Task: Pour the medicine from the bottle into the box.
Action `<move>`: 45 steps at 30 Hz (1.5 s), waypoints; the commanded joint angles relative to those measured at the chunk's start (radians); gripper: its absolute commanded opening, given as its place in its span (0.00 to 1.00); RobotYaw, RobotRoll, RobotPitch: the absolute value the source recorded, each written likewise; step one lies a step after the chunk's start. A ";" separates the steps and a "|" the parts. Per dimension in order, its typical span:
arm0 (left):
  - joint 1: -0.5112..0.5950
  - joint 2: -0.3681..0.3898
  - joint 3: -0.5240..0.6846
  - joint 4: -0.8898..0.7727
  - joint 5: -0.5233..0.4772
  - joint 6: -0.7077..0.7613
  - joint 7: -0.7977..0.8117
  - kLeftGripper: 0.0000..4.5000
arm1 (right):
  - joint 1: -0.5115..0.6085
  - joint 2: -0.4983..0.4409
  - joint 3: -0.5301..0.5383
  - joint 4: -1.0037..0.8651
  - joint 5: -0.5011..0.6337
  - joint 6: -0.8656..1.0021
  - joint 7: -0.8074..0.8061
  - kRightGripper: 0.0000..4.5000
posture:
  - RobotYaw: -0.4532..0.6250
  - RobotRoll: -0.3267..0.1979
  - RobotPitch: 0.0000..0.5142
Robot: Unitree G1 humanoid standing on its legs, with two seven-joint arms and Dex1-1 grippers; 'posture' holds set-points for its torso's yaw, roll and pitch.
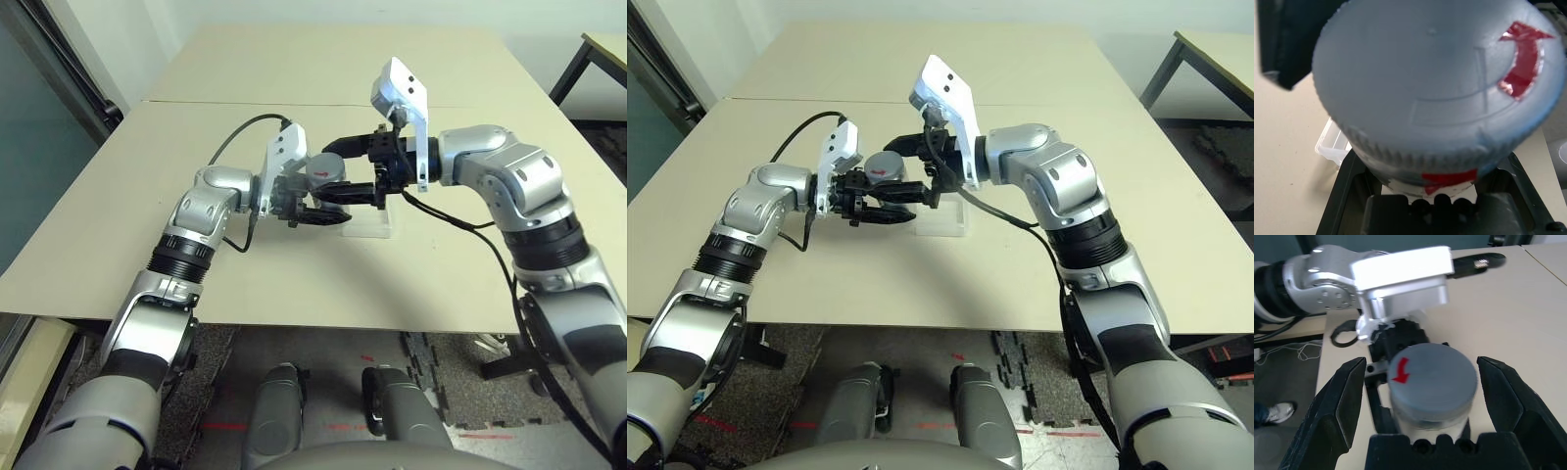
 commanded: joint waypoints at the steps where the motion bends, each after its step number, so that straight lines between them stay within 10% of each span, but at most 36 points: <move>1: -0.006 -0.007 -0.011 -0.007 0.008 0.002 -0.002 0.59 | -0.020 0.012 0.010 0.022 -0.021 -0.017 -0.014 1.00 | 0.49 0.62 0.17; 45: 0.032 0.023 0.045 -0.005 -0.003 0.020 0.026 0.59 | 0.059 -0.142 -0.094 -0.077 0.058 0.091 -0.025 1.00 | 0.47 0.62 0.18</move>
